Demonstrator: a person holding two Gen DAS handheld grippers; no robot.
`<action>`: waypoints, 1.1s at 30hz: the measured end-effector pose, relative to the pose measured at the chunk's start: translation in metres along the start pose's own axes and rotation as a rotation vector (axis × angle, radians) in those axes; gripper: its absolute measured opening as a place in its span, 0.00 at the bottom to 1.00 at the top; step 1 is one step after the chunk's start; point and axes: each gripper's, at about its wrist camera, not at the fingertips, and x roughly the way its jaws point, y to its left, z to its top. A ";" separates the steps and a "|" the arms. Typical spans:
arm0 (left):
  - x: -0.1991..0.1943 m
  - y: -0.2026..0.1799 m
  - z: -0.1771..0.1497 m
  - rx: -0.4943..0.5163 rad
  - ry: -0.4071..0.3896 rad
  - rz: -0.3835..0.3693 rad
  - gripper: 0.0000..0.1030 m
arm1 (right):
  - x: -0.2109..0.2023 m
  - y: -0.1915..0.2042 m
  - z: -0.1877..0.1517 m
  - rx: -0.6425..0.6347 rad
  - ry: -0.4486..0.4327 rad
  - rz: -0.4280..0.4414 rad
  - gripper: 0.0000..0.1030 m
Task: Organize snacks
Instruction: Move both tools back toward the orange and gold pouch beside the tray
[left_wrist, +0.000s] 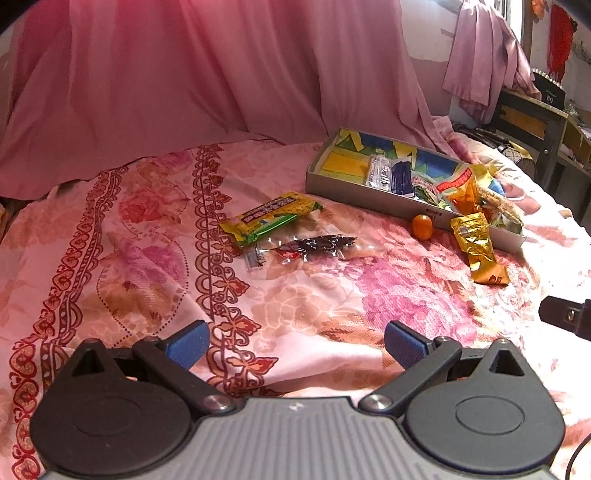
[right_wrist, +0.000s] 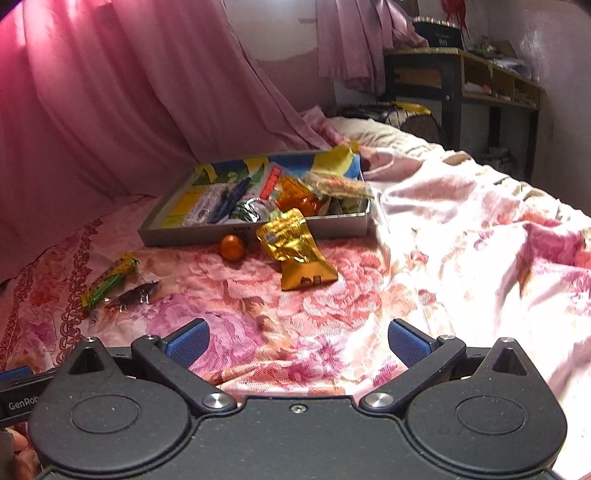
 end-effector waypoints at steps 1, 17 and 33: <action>0.002 -0.002 0.001 0.004 0.004 0.000 1.00 | 0.001 -0.001 0.001 0.005 0.011 0.001 0.99; 0.049 -0.025 0.040 0.025 0.012 0.009 1.00 | 0.042 -0.003 0.027 -0.047 0.115 0.047 0.99; 0.102 -0.065 0.090 0.124 -0.016 -0.061 1.00 | 0.114 -0.023 0.065 -0.191 0.098 0.037 0.99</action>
